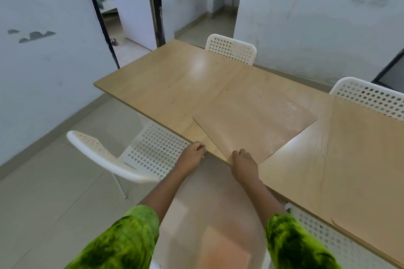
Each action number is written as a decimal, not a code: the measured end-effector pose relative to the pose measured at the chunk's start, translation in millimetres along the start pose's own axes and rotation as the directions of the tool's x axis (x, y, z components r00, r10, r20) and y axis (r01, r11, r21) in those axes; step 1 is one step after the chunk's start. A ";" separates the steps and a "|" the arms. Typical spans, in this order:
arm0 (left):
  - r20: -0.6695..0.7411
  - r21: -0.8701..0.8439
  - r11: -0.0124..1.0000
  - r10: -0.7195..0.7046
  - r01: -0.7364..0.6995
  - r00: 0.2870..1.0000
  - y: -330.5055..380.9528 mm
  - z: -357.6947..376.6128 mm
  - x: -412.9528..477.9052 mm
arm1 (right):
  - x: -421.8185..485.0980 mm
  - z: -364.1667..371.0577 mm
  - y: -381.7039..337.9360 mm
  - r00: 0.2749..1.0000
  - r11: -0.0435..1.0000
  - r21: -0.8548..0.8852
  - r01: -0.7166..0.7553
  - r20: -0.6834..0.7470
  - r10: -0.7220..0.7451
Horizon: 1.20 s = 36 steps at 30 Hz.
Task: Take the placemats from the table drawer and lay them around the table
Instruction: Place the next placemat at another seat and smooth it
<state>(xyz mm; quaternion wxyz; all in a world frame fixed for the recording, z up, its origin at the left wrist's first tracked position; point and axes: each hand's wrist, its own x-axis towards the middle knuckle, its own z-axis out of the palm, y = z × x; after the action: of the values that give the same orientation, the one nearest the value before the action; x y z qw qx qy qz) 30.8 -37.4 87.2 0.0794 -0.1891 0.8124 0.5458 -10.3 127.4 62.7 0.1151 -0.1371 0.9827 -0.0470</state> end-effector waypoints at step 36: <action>0.322 -0.645 0.701 -0.110 0.303 0.940 25.8 -54.9 76.0 | -25.1 -73.0 -86.7 0.939 0.740 0.648 -0.180 -0.112 0.326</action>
<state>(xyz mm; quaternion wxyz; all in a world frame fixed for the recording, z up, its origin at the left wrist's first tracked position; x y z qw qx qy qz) -44.7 -95.8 105.3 0.1706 -0.2227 0.5081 0.8143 18.1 55.8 149.6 0.0512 0.0508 0.9260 -0.3705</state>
